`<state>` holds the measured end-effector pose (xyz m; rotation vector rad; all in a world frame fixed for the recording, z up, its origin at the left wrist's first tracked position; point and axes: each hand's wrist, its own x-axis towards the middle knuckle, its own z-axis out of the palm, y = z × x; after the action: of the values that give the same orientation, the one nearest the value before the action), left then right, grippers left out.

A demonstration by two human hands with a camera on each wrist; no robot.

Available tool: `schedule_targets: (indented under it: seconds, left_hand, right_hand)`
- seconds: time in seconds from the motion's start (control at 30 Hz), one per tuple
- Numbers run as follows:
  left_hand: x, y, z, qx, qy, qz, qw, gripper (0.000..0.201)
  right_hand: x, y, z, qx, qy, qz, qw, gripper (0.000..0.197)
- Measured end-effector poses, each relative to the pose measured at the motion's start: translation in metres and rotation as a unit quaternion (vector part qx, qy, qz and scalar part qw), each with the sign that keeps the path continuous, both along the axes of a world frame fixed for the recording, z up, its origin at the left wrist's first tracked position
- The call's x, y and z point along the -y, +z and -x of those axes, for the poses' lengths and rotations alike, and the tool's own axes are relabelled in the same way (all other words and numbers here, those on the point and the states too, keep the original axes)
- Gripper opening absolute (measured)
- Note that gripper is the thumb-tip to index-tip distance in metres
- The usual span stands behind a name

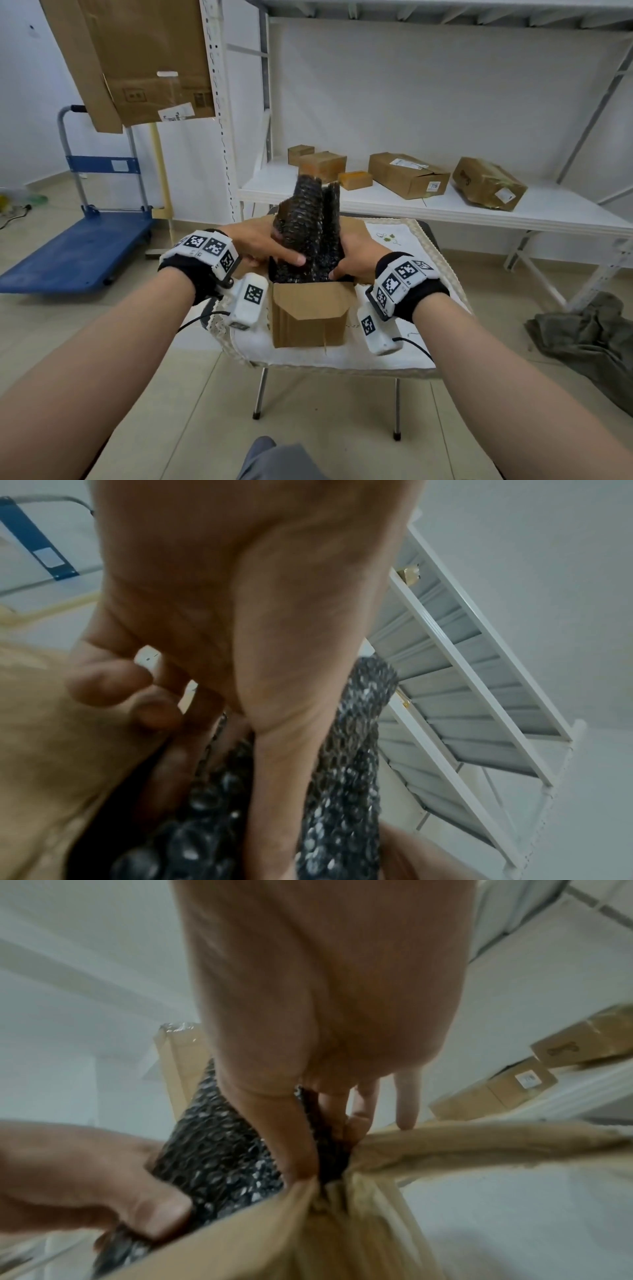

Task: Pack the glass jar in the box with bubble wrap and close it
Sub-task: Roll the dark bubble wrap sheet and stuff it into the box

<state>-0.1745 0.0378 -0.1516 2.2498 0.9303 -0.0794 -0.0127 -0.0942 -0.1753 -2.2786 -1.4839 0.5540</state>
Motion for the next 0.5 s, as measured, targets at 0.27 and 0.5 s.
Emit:
schedule_targets:
  seconds: [0.27,0.5]
  left_hand:
    - [-0.029,-0.012,-0.013,0.196,0.025,-0.119,0.973,0.094]
    - [-0.024,-0.007,-0.027,0.049,-0.158,-0.465,0.870,0.061]
  right_hand:
    - [-0.018,-0.013,-0.003,0.045,0.021,0.048,0.998,0.084]
    - [-0.027,-0.018,-0.012,-0.016,-0.015,-0.075,0.997,0.067]
